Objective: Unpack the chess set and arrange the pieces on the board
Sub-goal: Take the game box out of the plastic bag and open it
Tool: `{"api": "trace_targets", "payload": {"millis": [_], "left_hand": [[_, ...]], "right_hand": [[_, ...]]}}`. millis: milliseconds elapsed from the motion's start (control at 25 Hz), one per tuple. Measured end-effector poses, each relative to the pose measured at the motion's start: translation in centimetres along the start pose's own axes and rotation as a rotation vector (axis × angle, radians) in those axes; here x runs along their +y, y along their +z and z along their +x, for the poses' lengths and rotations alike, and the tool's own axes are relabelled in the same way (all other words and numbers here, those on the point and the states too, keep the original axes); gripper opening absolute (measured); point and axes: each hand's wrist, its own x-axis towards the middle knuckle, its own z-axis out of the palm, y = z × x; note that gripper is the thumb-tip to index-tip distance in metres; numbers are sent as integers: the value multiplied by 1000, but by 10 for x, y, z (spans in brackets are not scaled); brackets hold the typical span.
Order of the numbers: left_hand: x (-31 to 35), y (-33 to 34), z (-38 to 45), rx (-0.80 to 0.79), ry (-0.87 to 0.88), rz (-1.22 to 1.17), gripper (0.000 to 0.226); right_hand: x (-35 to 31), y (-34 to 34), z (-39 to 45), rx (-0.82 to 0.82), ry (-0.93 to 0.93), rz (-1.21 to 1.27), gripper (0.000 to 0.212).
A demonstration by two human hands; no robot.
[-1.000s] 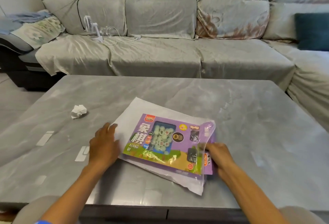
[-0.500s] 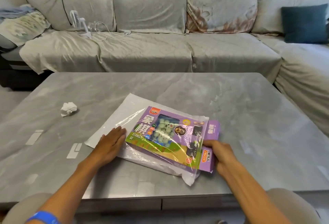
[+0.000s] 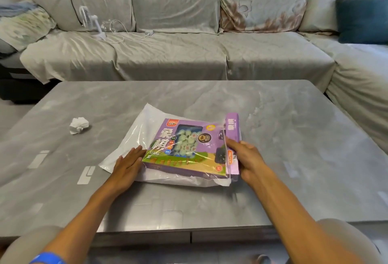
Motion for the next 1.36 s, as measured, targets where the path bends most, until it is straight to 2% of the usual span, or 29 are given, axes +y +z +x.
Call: {"api": "trace_targets", "payload": {"millis": [120,320,520,640,680,720,760,800,840,880,920,1000,1080,1160,1200,1360], "left_hand": [[-4,-5,3,-9,-47,-92,55],[-2,0,-3,-98,14,139,76],[4,2,-4,-94,-9,259,77],[13,5,-8,-44,-46,383,76],[18,10,-13,21,-2,413,74],[23,17,-20,82,62,410,71],[29,24,-28,108,116,379,69],[35,31,-34,94,129,316,68],[39,37,-38,62,110,248,67],[40,40,-40,35,82,195,66],[39,41,-39,26,65,170,66],[36,40,-37,19,59,186,66],[34,39,-36,15,64,202,66],[34,40,-37,19,69,199,67],[35,40,-37,18,69,195,67],[34,38,-37,-3,60,208,68]], "right_hand": [[10,2,4,76,26,-43,21],[-17,-28,10,170,-51,-10,11],[-12,-57,4,169,16,-141,16],[1,-67,4,177,11,-209,27],[4,-65,3,216,-46,-281,36],[6,-62,3,303,-172,-493,46],[9,-59,4,419,-357,-809,51],[15,-55,3,484,-589,-1108,45],[23,-50,1,457,-800,-1302,30],[31,-47,-2,359,-906,-1405,14],[38,-46,-5,256,-929,-1435,8],[49,-56,-4,98,-982,-1449,15],[51,-71,-3,-74,-1139,-1565,35],[46,-79,-2,-218,-1175,-1658,53],[45,-79,-3,-214,-1161,-1696,56],[53,-72,-11,10,-1171,-1715,54]]}}
